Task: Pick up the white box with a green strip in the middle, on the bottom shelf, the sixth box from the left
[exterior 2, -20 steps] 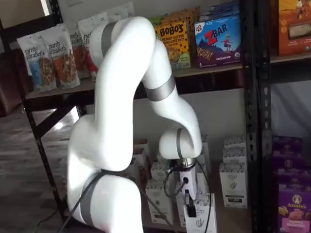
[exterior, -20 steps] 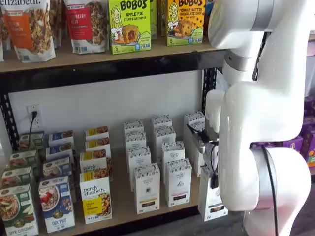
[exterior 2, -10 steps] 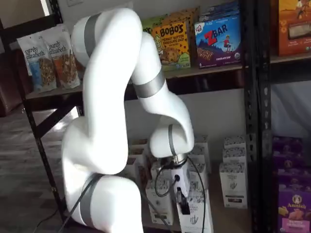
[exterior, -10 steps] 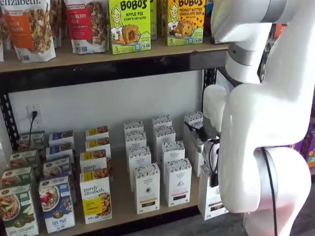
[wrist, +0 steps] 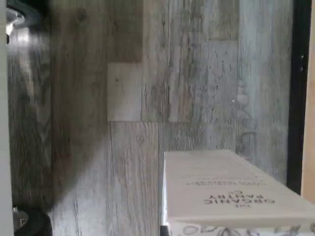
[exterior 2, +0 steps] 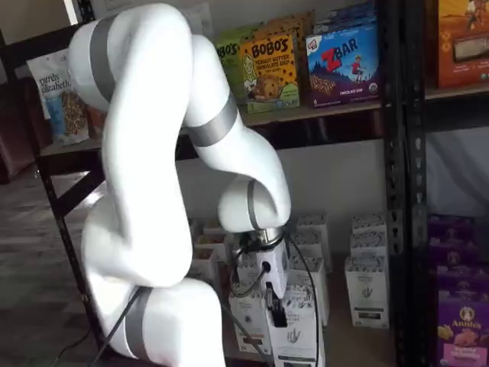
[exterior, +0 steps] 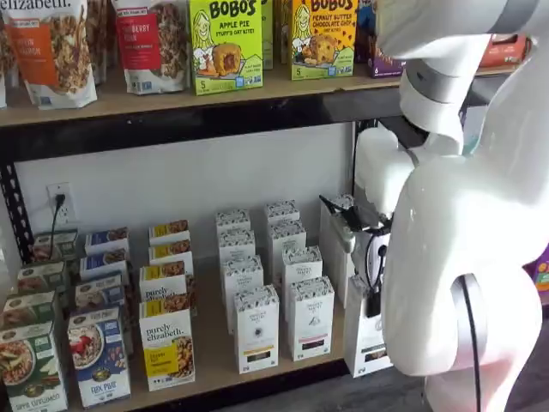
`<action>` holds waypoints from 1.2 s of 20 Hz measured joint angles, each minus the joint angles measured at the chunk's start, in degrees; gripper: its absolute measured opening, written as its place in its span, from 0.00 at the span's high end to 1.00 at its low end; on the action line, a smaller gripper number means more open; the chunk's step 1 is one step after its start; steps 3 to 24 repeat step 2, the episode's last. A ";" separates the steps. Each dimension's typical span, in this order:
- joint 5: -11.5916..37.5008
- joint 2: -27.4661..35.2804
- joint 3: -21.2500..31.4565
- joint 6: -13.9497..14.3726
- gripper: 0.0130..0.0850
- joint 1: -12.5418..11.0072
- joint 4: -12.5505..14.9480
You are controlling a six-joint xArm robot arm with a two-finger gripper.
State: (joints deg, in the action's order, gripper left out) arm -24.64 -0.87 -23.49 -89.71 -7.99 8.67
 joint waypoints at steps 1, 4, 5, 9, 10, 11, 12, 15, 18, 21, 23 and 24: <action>-0.71 -0.78 0.11 -0.56 0.50 0.13 -0.74; -1.47 -1.43 0.13 -0.94 0.50 0.23 -1.26; -1.47 -1.43 0.13 -0.94 0.50 0.23 -1.26; -1.47 -1.43 0.13 -0.94 0.50 0.23 -1.26; -1.47 -1.43 0.13 -0.94 0.50 0.23 -1.26; -1.47 -1.43 0.13 -0.94 0.50 0.23 -1.26; -1.47 -1.43 0.13 -0.94 0.50 0.23 -1.26; -1.47 -1.43 0.13 -0.94 0.50 0.23 -1.26; -1.47 -1.43 0.13 -0.94 0.50 0.23 -1.26; -1.47 -1.43 0.13 -0.94 0.50 0.23 -1.26; -1.47 -1.43 0.13 -0.94 0.50 0.23 -1.26; -1.47 -1.43 0.13 -0.94 0.50 0.23 -1.26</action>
